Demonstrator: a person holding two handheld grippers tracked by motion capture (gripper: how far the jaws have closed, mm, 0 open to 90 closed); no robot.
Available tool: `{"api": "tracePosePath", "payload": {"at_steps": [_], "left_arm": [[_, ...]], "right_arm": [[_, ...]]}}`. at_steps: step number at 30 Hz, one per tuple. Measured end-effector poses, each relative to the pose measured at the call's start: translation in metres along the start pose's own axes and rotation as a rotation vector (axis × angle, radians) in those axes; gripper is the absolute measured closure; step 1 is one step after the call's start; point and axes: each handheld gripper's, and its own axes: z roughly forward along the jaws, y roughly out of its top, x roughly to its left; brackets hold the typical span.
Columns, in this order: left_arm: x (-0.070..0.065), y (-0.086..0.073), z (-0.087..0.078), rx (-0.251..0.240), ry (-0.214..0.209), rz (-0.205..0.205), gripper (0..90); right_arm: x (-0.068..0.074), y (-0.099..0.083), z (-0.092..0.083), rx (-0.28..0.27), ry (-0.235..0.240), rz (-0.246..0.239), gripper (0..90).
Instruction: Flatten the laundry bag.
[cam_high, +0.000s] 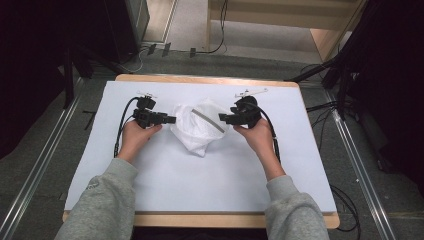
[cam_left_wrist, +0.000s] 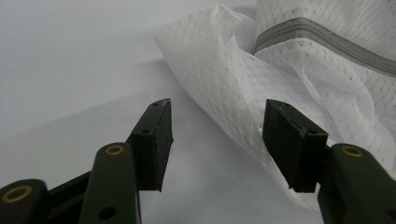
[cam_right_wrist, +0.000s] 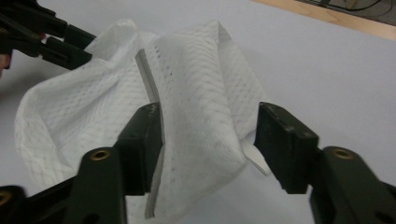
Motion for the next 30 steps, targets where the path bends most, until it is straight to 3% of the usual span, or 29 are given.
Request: {"api": "tracePosePath", "payload": {"at_steps": [3, 7, 8, 14, 20, 24, 30], "left_arm": [[0.0, 0.0, 0.006, 0.044, 0.005, -0.015, 61.0], [0.002, -0.003, 0.011, 0.085, -0.017, -0.015, 87.5], [0.002, -0.003, 0.01, 0.081, -0.024, -0.019, 90.0], [0.005, -0.004, -0.002, 0.05, -0.006, -0.026, 90.0], [0.01, -0.008, -0.014, 0.03, 0.016, -0.043, 90.0], [0.009, -0.01, -0.021, 0.021, 0.015, -0.032, 90.0], [0.012, -0.013, -0.028, 0.01, 0.014, -0.05, 90.0]], "right_arm": [[0.003, 0.001, -0.001, 0.009, 0.012, 0.007, 74.8], [0.009, 0.001, -0.008, 0.008, 0.024, -0.029, 88.7], [0.011, 0.001, -0.011, 0.013, 0.024, -0.032, 89.3], [0.019, -0.005, -0.039, -0.002, 0.032, -0.068, 89.7], [0.029, -0.026, -0.066, -0.011, 0.041, -0.083, 89.6], [0.037, -0.043, -0.076, -0.007, 0.048, -0.091, 89.6], [0.051, -0.072, -0.084, 0.006, 0.071, -0.074, 89.6]]}}
